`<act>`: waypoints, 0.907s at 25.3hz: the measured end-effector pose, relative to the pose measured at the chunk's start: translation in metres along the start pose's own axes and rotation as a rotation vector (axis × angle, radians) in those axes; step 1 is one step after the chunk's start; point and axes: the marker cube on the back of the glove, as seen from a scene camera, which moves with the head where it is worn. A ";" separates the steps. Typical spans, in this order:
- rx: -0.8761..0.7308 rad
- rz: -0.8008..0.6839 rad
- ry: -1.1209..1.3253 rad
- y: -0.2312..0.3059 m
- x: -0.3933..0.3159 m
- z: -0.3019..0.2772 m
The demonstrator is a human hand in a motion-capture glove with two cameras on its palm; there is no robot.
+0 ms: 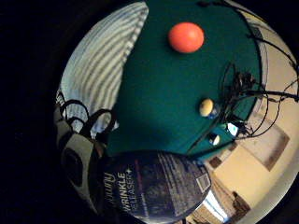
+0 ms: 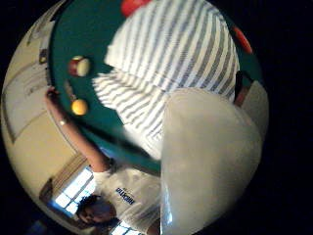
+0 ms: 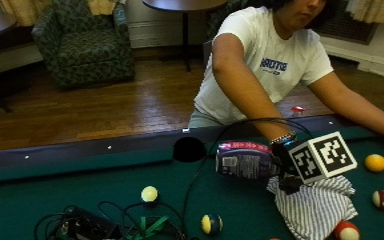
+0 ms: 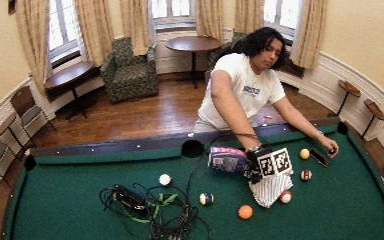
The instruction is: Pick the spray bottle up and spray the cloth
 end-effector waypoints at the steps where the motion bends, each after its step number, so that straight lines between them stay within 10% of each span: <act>1: 0.034 -0.019 -0.056 0.006 -0.002 -0.012; 23: 0.587 -0.488 -1.047 0.083 -0.047 -0.096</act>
